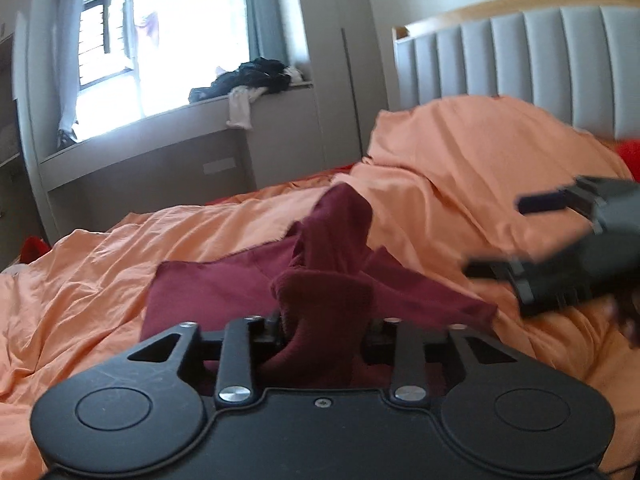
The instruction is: Fold small clothes
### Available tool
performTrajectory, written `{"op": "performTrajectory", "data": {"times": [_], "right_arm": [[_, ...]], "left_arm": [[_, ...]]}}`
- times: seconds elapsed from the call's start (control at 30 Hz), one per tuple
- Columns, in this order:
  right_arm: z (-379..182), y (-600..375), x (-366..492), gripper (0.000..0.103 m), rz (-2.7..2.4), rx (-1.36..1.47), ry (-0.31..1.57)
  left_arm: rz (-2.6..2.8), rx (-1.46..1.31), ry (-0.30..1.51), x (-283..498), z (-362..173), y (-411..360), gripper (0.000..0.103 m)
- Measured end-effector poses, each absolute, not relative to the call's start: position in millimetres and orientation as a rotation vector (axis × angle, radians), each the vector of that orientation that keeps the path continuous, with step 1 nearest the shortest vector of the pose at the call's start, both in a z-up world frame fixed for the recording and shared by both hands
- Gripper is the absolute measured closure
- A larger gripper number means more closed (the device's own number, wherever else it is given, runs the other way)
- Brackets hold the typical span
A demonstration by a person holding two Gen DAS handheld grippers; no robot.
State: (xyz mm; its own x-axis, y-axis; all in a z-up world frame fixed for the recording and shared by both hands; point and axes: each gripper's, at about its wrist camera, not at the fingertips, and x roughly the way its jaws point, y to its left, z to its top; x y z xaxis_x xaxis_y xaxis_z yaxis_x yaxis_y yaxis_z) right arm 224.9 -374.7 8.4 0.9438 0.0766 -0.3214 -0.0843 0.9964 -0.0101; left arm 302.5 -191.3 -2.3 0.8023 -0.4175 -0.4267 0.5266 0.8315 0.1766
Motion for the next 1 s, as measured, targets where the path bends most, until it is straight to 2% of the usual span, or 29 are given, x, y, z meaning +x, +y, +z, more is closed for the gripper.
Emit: {"op": "performTrajectory", "data": {"times": [0.07,0.17,0.33,0.4,0.43,0.47,0.53,0.57,0.77,0.83,0.9,0.93,0.97,1.0], "right_arm": [[10.6,-386.6,228.3,0.000,0.152,0.092,0.293],[9.5,-397.2,238.1,0.000,0.202,0.241,0.272],[-2.9,-415.3,267.6,0.000,0.270,0.464,0.338],[-11.7,-421.0,276.8,0.000,0.317,0.537,0.360],[-15.1,-423.2,281.3,0.000,0.331,0.569,0.365],[-17.7,-424.5,284.5,0.004,0.331,0.590,0.367],[-19.2,-420.5,288.0,0.015,0.326,0.578,0.383],[-19.0,-419.1,290.9,0.021,0.325,0.565,0.388],[-17.2,-410.6,303.5,0.035,0.412,0.562,0.414],[-19.1,-401.9,307.7,0.048,0.426,0.527,0.433],[-20.9,-393.6,314.4,0.071,0.426,0.490,0.460],[-20.5,-389.8,314.0,0.078,0.425,0.467,0.458],[-19.4,-386.2,313.1,0.090,0.427,0.442,0.450],[-16.5,-382.3,310.8,0.095,0.428,0.417,0.441]], "left_arm": [[-0.515,0.318,0.372,295.2,-2.3,-195.4,0.051],[-0.515,0.361,0.337,283.8,-2.4,-198.7,0.044],[-0.489,0.430,0.275,259.2,-5.7,-202.3,0.042],[-0.483,0.444,0.248,251.6,-5.2,-202.5,0.045],[-0.478,0.452,0.241,247.6,-6.2,-203.2,0.051],[-0.469,0.464,0.237,244.4,-7.4,-205.1,0.060],[-0.458,0.493,0.242,240.2,-11.4,-208.5,0.071],[-0.455,0.504,0.247,239.0,-13.9,-209.7,0.073],[-0.442,0.517,0.251,232.3,-23.8,-213.6,0.082],[-0.433,0.523,0.241,229.6,-25.8,-215.3,0.084],[-0.426,0.508,0.230,228.2,-25.5,-216.0,0.087],[-0.423,0.492,0.223,227.5,-25.9,-216.6,0.089],[-0.417,0.472,0.216,227.6,-25.8,-218.2,0.089],[-0.411,0.450,0.213,228.1,-24.3,-219.4,0.090]]}}
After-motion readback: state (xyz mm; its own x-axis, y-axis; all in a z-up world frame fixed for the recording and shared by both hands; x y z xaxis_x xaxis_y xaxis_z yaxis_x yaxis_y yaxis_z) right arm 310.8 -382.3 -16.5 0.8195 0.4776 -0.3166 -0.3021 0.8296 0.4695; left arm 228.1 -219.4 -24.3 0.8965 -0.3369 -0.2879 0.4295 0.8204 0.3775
